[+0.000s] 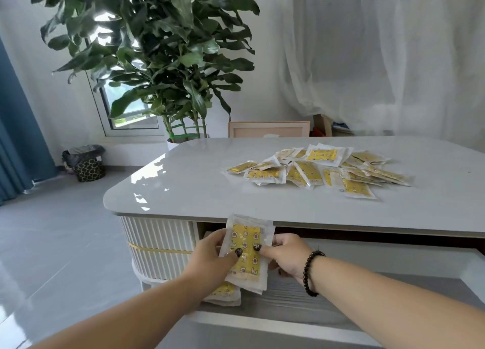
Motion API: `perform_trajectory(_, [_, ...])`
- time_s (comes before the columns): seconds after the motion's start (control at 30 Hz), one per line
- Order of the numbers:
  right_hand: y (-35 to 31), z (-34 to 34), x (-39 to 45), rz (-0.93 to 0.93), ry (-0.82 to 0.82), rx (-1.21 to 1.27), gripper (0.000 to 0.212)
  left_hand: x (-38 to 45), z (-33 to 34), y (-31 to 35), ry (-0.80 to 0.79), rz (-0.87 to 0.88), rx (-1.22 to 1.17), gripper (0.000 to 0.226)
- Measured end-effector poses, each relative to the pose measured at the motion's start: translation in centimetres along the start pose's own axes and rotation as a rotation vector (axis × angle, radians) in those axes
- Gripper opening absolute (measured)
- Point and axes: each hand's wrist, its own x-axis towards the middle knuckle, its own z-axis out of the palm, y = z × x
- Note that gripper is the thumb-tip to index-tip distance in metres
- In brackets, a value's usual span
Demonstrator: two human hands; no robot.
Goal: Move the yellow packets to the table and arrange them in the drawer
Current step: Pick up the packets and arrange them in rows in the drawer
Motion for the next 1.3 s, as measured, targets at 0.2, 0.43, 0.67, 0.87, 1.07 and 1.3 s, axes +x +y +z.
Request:
perform_trajectory(0.2, [0.4, 0.8, 2.1, 0.083, -0.062, 0.206, 0.002, 1.6, 0.4, -1.2, 0.001, -0.081, 0.036, 0.021])
perform_trajectory(0.43, [0.7, 0.8, 3.6, 0.308, 0.076, -0.422, 0.052, 4.3, 0.2, -4.0, -0.049, -0.336, 0.203, 0.018])
perform_trajectory(0.67, [2.2, -0.5, 4.6, 0.390, 0.129, -0.635, 0.047, 6.9, 0.0, -3.4, -0.412, -0.113, 1.020, 0.030])
perform_trajectory(0.87, [3.7, 0.3, 5.4, 0.395, 0.082, -0.645, 0.027, 8.8, 1.0, -5.3, -0.633, 0.092, 1.424, 0.046])
perform_trajectory(1.07, [3.0, -0.2, 6.5, 0.347, 0.056, -0.595, 0.019, 9.5, 0.7, -5.8, -0.688, 0.127, 1.464, 0.083])
perform_trajectory(1.3, [1.5, -0.8, 5.7, 0.494, -0.189, -0.473, 0.014, 9.0, 0.4, -5.8, -0.632, 0.108, 1.308, 0.081])
